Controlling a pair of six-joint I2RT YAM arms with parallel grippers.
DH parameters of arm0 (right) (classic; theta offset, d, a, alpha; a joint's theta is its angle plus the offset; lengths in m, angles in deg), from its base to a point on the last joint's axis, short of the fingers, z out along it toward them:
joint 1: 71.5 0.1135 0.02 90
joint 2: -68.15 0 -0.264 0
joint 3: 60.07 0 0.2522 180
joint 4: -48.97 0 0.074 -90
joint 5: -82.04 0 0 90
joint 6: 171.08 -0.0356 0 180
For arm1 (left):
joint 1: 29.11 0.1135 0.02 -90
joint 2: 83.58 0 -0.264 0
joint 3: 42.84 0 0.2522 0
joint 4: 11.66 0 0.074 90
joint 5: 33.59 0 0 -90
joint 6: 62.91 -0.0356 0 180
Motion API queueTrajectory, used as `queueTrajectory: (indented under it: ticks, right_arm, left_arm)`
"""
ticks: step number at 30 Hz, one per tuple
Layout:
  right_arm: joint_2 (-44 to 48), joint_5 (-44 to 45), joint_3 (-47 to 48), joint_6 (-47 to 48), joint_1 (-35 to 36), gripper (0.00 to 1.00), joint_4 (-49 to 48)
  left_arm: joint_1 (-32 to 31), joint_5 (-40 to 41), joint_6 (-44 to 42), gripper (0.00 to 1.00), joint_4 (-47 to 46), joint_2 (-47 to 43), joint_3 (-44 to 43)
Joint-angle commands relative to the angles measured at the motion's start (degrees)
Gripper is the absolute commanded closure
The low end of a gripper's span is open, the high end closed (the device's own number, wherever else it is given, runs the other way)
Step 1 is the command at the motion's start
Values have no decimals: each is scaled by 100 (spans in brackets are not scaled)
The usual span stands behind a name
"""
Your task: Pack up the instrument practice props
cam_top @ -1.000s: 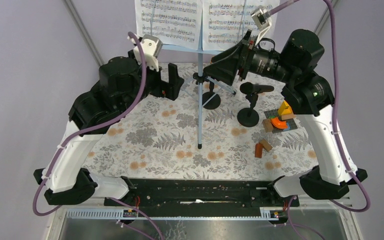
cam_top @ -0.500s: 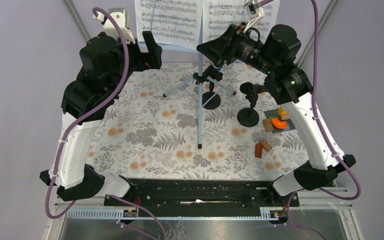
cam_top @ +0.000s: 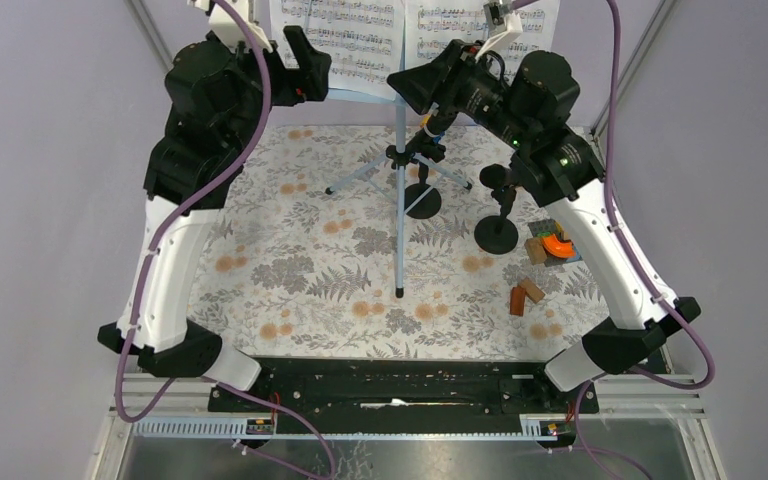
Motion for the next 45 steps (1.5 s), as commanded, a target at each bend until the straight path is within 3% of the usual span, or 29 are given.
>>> queueTrajectory:
  ticks: [1, 14, 22, 45]
  right_arm:
    - [-110, 537, 155, 187, 95, 42, -156]
    - [-419, 767, 403, 367, 221, 45, 30]
    - [-564, 1014, 560, 541, 271, 46, 84]
    - [-596, 1697, 474, 808, 318, 47, 101]
  left_arm:
    - [206, -416, 29, 11, -517, 37, 11]
    - [361, -888, 160, 32, -1031, 111, 520]
    - [362, -995, 199, 34, -1355, -46, 1127]
    - [362, -1303, 212, 35, -1540, -30, 1392]
